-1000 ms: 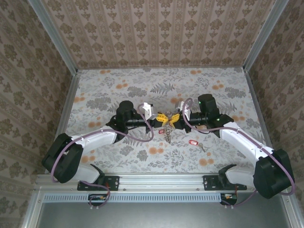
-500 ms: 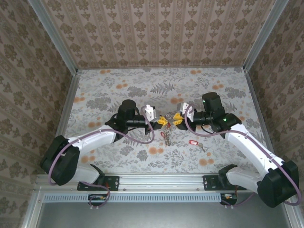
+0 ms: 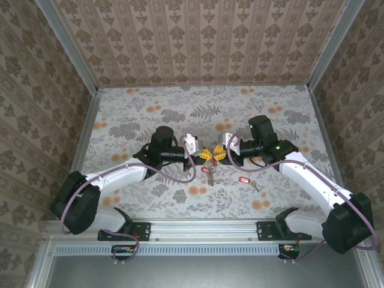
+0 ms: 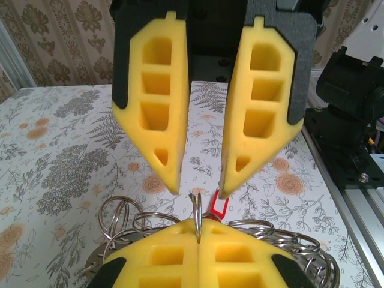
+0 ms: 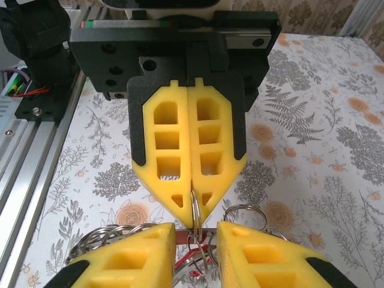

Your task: Put the keys on the keyring

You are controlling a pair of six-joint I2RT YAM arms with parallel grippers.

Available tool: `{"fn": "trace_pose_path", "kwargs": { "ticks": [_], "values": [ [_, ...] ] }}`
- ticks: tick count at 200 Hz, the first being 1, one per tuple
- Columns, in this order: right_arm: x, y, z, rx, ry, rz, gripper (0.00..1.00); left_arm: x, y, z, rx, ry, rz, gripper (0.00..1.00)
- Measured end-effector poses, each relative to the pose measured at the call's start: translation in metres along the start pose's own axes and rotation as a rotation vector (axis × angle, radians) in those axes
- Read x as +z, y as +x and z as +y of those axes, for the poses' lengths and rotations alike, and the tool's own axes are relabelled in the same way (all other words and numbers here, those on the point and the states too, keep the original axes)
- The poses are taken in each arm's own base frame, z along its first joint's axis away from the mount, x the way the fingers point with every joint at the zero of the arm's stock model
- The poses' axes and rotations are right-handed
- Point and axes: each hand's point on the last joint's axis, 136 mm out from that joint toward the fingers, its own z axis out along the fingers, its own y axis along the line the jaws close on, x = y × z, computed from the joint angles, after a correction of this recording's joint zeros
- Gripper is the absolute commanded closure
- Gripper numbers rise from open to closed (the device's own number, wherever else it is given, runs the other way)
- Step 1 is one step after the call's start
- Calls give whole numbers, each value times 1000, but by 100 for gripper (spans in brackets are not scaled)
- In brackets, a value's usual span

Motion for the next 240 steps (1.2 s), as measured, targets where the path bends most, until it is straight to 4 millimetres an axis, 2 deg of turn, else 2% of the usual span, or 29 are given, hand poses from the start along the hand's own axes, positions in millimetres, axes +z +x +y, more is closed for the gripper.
{"fn": "trace_pose_path", "kwargs": {
  "ticks": [47,70,80,100,133,187,199,208,240],
  "values": [
    [6,3,-1,6,-14,10,85,0,0,0,0,1,0,100],
    [8,5,-2,6,-19,13,96,0,1,1,-3,-6,5,100],
    [8,5,-2,10,-18,17,97,0,1,2,-2,-10,8,93],
    [9,5,-2,3,-18,40,98,0,2,2,4,-14,28,85],
    [7,3,-1,-8,-11,99,99,1,0,3,48,-27,99,84],
    [10,8,4,-25,-24,207,99,2,8,-1,99,-25,207,90],
    [12,9,6,-29,-31,234,99,2,11,-2,102,-25,223,93],
    [12,9,7,-29,-34,246,99,2,12,-2,106,-24,230,100],
    [9,4,5,-49,-25,266,94,1,6,-1,125,-27,219,100]
  ]
}}
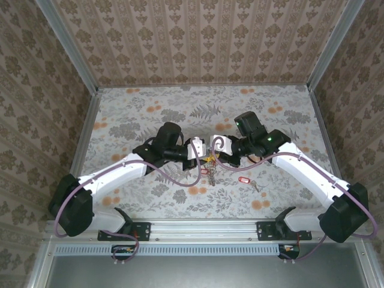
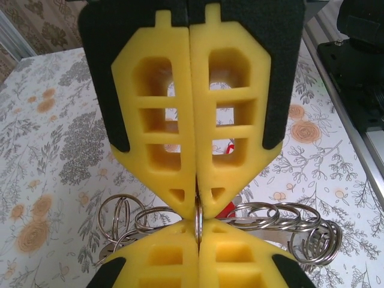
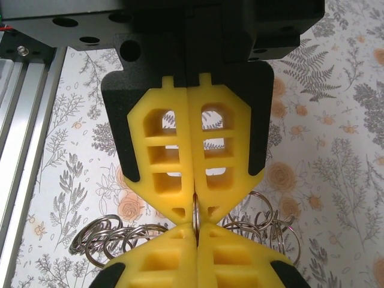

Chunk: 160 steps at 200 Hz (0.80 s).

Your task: Put the keys on the keyring

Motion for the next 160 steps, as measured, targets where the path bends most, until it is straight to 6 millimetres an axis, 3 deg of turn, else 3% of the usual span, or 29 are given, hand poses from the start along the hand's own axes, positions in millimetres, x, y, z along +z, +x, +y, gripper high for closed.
{"fn": "trace_pose_path", "kwargs": {
  "ticks": [60,114,160],
  "values": [
    [0,6,-3,91,11,-109,82,-3,-3,-1,-42,-13,-100,100],
    [-1,2,-8,179,-22,-275,89,-10,-13,5,-88,-18,-207,100],
    [-5,-5,-12,209,-37,-348,90,-14,-20,10,-116,-21,-274,100]
  ]
}}
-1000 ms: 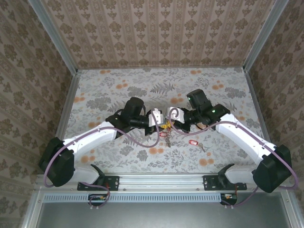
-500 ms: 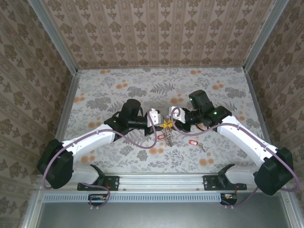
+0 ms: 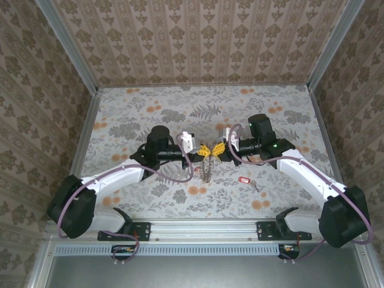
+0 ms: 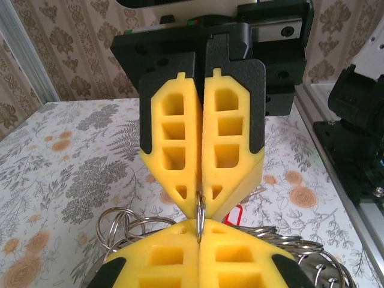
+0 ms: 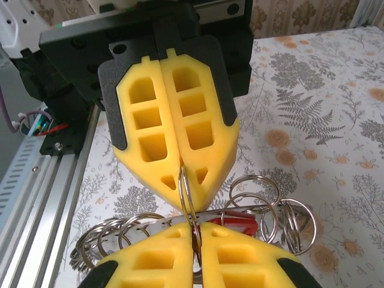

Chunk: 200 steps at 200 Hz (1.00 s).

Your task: Put the keys on the keyring

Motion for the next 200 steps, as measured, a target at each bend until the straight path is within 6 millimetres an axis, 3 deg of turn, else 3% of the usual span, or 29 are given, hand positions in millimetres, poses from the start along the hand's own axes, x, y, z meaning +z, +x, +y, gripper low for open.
{"fn": "trace_pose_path", "kwargs": {
  "ticks": [17,106,154,171,179,200],
  "values": [
    [0,0,-2,17,5,-7,84,2,1,1,-16,4,-21,100],
    [-5,-7,-3,-16,36,-16,81,4,2,-1,-20,16,-35,100],
    [-5,-7,-1,-28,27,-15,85,5,2,-2,-9,18,-32,100],
    [-5,-6,0,-33,22,-8,93,5,3,-2,-11,18,-29,100],
    [-5,-6,0,-36,21,-5,94,5,3,-2,-14,17,-27,93],
    [-5,-5,1,-44,19,14,96,5,5,-2,-13,13,-7,89]
  ]
}}
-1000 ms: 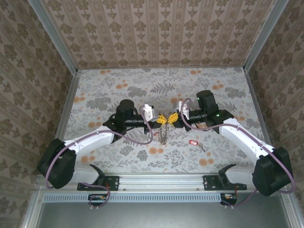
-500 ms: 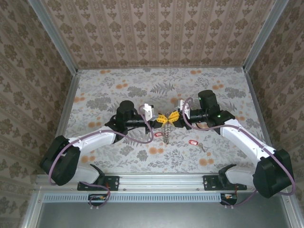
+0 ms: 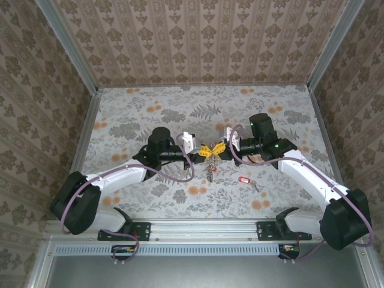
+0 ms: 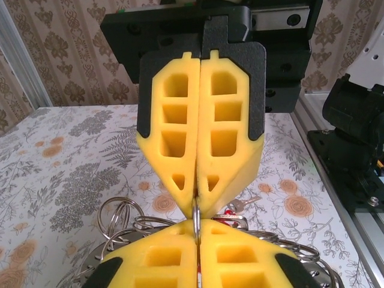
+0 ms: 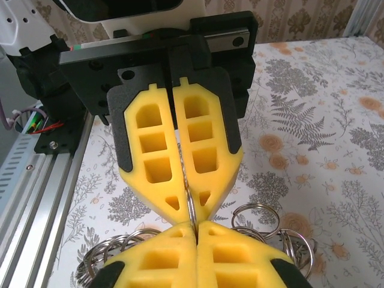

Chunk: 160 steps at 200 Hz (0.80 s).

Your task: Put the keys on the keyring

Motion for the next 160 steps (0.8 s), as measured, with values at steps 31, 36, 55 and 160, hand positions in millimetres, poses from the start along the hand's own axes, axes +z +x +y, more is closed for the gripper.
{"fn": "trace_pose_path", "kwargs": {
  "ticks": [31,36,55,160],
  "values": [
    [1,0,2,-35,19,76,97,2,1,1,48,-17,99,89],
    [1,0,1,-43,25,92,98,2,1,2,57,-21,119,90],
    [0,1,2,-66,44,153,98,3,2,2,89,-21,182,90],
    [-1,5,8,-135,62,369,96,3,11,-3,144,-13,279,100]
  ]
}}
